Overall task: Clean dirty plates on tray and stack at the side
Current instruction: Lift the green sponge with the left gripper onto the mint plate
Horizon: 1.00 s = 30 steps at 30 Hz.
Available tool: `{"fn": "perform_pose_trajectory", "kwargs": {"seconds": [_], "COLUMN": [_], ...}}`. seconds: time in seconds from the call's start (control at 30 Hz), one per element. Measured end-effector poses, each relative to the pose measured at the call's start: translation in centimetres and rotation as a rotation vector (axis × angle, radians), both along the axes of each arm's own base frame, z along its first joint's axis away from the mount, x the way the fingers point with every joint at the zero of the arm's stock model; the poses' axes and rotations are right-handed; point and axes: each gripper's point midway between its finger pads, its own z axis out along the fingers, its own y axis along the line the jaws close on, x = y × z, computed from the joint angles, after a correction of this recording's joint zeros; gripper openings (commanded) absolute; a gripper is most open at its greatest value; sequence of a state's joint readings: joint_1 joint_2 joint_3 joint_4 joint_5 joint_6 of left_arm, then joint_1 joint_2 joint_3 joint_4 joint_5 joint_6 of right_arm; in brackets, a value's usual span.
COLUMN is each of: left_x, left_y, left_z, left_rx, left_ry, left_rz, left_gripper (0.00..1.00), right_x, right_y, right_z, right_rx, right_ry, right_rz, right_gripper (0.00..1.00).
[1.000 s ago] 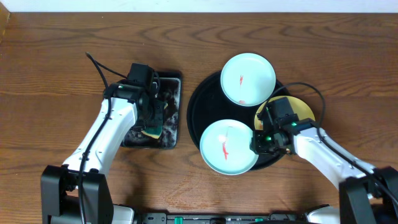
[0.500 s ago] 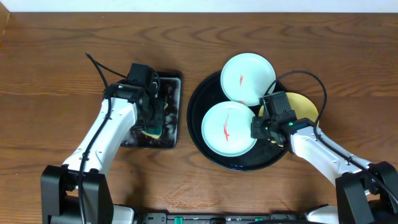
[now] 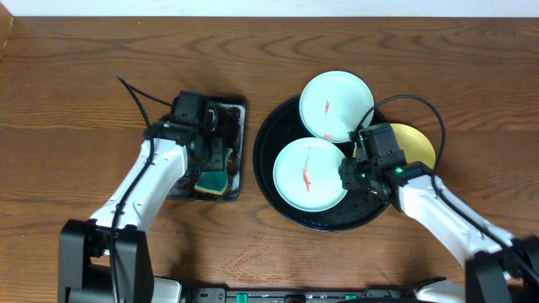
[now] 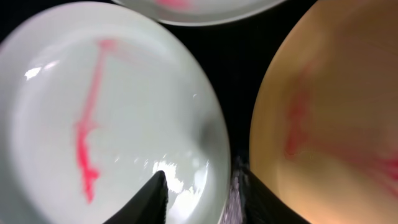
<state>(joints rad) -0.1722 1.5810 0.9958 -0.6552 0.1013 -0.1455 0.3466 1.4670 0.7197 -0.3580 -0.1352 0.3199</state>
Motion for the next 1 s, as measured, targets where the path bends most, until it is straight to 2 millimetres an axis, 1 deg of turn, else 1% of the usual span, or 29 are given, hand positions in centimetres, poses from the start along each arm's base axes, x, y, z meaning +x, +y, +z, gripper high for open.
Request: {"fn": "perform_pose_trajectory", "kwargs": {"seconds": [0.1,0.17,0.2,0.23,0.27,0.3,0.37,0.53,0.63,0.7,0.77,0.9,0.97,1.0], "left_x": [-0.2,-0.8,-1.1,-1.3,-1.2,-1.1,-1.0,-1.3,-2.1,-2.4,-2.5,-0.7,-0.1,0.1], "left_y": [0.0,0.1,0.2,0.2,0.2,0.1,0.0,0.0,0.2,0.2,0.2,-1.2,-2.2,-2.8], "left_z": [-1.7,-2.9,-3.6,-4.2,-4.5,-4.7,-4.9,-4.6,-3.8,-3.1,-1.9,2.2,4.2,5.3], "left_rx": [0.0,0.001,0.002,0.001,-0.001,-0.004,-0.007,-0.005,0.007,0.012,0.01,-0.072,-0.135,-0.169], "left_ry": [0.003,0.028,0.044,0.055,0.058,0.06,0.062,0.091,0.149,0.17,0.18,0.078,0.02,-0.006], "left_rz": [0.004,0.016,0.025,0.035,0.041,0.042,0.038,0.038,0.039,0.039,0.039,0.027,0.011,0.0], "left_gripper": [0.48,0.42,0.35,0.24,0.09,0.07,0.07,0.07,0.07,0.08,0.07,0.07,0.07,0.07], "right_x": [-0.8,-1.4,-1.7,-2.0,-2.3,-2.5,-2.7,-2.7,-2.6,-2.6,-2.5,-2.0,-1.5,-1.1], "right_y": [-0.2,-0.4,-0.5,-0.6,-0.7,-0.8,-0.9,-0.9,-0.8,-0.8,-0.8,-0.6,-0.2,0.0], "right_z": [1.2,1.5,1.4,1.3,1.1,1.0,0.9,0.9,0.9,0.6,0.1,-2.2,-3.3,-3.3], "right_rx": [0.004,0.001,-0.002,-0.008,-0.011,-0.014,-0.016,-0.014,-0.012,-0.012,-0.011,-0.017,-0.007,0.002], "right_ry": [-0.002,0.011,0.021,0.037,0.05,0.063,0.071,0.071,0.072,0.078,0.092,0.136,0.143,0.135], "right_rz": [0.005,0.005,0.005,0.003,0.002,0.0,-0.003,-0.007,-0.013,-0.018,-0.031,-0.052,-0.054,-0.057], "right_gripper": [0.41,0.42,0.43,0.45,0.45,0.46,0.48,0.46,0.41,0.37,0.35,0.24,0.13,0.09]}}
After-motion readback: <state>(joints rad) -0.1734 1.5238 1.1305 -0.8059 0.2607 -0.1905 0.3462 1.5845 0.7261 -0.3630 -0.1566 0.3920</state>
